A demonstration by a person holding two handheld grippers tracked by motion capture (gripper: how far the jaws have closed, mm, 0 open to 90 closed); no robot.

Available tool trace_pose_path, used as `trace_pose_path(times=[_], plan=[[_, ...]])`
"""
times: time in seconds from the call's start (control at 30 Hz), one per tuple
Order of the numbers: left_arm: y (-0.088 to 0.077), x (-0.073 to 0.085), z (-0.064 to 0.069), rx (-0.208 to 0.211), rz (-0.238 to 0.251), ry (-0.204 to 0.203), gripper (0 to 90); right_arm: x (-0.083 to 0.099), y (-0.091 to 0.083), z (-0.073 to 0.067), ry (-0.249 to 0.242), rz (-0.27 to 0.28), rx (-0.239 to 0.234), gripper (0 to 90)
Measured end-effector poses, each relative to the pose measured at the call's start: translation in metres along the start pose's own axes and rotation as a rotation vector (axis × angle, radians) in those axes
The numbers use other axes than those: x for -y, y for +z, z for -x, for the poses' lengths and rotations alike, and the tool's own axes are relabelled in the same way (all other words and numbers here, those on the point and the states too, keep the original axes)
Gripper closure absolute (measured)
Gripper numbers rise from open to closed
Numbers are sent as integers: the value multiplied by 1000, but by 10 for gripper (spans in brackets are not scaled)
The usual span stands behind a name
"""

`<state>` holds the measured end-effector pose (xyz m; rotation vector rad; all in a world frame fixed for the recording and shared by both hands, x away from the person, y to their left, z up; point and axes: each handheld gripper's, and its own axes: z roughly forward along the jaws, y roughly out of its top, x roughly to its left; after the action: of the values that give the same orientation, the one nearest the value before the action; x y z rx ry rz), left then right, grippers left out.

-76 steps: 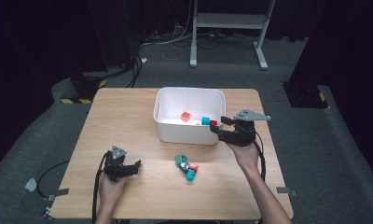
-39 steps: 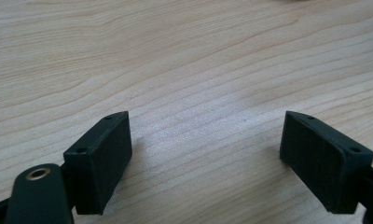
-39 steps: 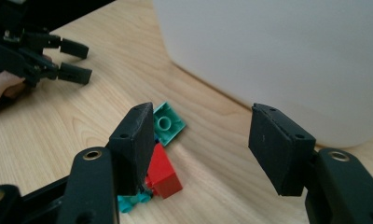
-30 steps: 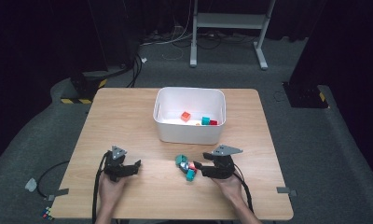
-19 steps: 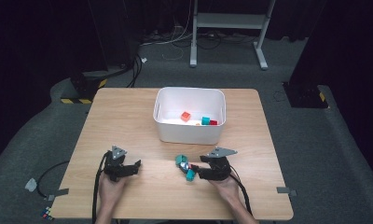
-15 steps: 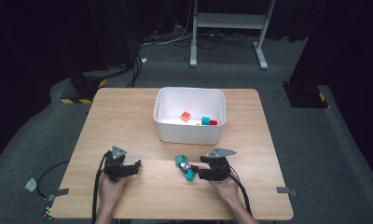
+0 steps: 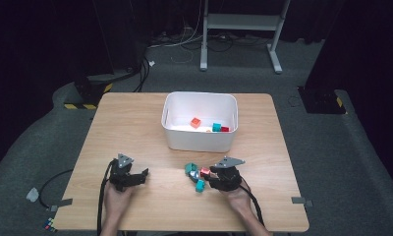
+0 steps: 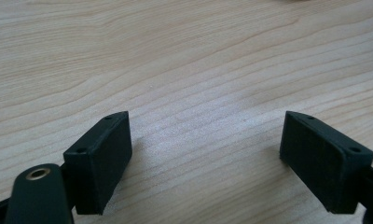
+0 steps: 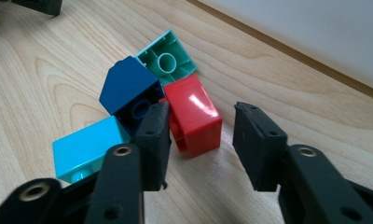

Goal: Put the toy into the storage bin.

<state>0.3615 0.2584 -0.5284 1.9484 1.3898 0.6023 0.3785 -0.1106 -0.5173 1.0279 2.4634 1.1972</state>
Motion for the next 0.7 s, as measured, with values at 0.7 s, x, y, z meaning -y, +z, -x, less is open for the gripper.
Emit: trace_pose_path(times=[0.7], plan=[[0,0,0,0,0,0,169,-2,-2,2,-38,3,25,651]])
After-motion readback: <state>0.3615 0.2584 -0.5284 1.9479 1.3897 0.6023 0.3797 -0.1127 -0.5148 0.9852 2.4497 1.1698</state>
